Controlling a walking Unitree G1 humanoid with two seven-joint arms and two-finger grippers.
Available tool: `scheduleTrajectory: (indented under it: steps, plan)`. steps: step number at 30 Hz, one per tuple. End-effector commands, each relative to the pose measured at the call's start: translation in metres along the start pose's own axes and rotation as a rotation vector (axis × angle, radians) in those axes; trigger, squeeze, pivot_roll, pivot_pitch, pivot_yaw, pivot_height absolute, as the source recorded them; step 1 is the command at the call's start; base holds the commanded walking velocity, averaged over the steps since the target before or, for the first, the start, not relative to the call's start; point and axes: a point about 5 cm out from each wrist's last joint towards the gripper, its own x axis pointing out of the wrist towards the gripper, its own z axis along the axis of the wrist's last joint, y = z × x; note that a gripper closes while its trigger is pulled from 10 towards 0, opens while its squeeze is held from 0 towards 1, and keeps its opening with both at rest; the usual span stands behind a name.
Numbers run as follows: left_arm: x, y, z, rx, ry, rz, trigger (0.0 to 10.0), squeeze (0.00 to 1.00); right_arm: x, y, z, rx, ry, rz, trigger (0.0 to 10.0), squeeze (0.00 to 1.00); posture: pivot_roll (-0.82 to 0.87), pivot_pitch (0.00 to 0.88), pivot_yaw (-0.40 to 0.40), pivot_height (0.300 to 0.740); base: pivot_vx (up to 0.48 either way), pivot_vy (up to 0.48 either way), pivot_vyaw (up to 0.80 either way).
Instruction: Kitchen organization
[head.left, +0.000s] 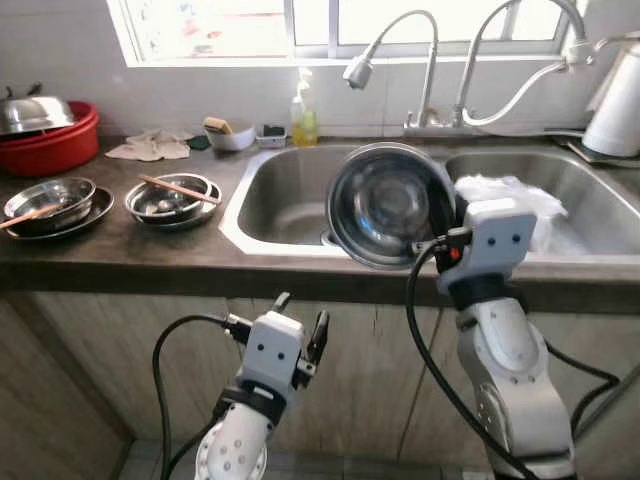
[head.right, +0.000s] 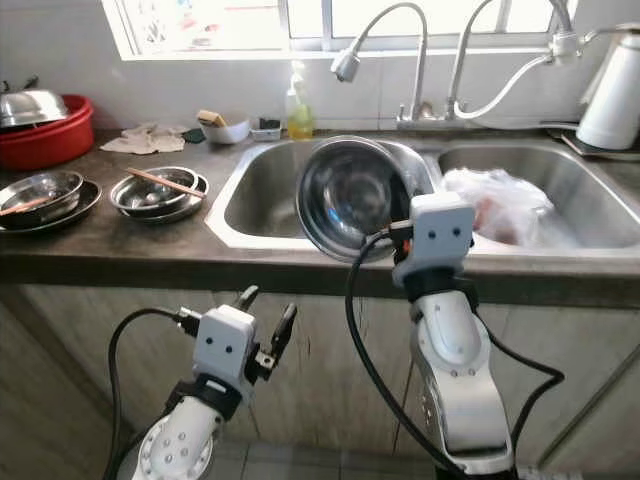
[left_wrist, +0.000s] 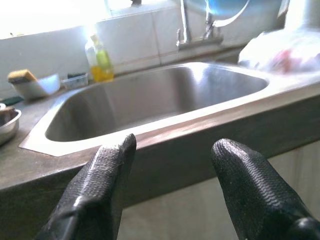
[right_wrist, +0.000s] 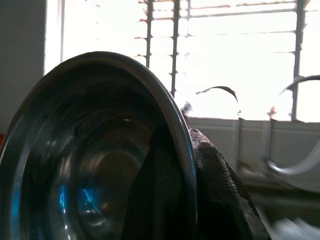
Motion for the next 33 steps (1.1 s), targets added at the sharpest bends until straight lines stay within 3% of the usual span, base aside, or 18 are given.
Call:
scheduleTrajectory:
  steps: [1,13,15,19,27,33]
  plan:
    - [0.001,0.002,0.001,-0.004,-0.003,0.015,10.0,0.00,0.005,-0.001,0.008,0.002,-0.024,0.013,10.0,0.00,0.14,0.029,-0.025,0.740,0.454,0.000,0.00]
    - [0.002,0.003,0.000,-0.029,0.006,0.031,10.0,0.00,0.020,0.002,-0.012,-0.105,0.123,0.131,10.0,0.00,0.15,0.042,-0.038,0.740,0.477,0.000,0.00]
    - [0.001,0.003,-0.002,-0.047,0.018,0.045,10.0,0.00,0.019,0.010,-0.020,-0.118,0.164,0.208,10.0,0.00,0.14,0.043,-0.039,0.740,0.172,0.000,0.28]
    - [0.001,0.003,-0.001,-0.048,0.015,0.049,10.0,0.00,0.020,0.012,-0.025,-0.097,0.186,0.205,10.0,0.00,0.15,0.045,-0.044,0.740,0.000,0.000,0.80]
    - [0.001,0.002,0.000,-0.041,0.015,0.043,10.0,0.00,0.032,-0.001,-0.041,-0.044,0.302,0.105,10.0,0.00,0.15,0.055,-0.045,0.740,0.000,0.000,0.00]
    - [0.003,0.003,0.000,-0.067,0.024,0.053,10.0,0.00,0.047,-0.011,-0.053,-0.064,0.377,0.051,10.0,0.00,0.15,0.067,-0.043,0.740,0.000,0.000,0.00]
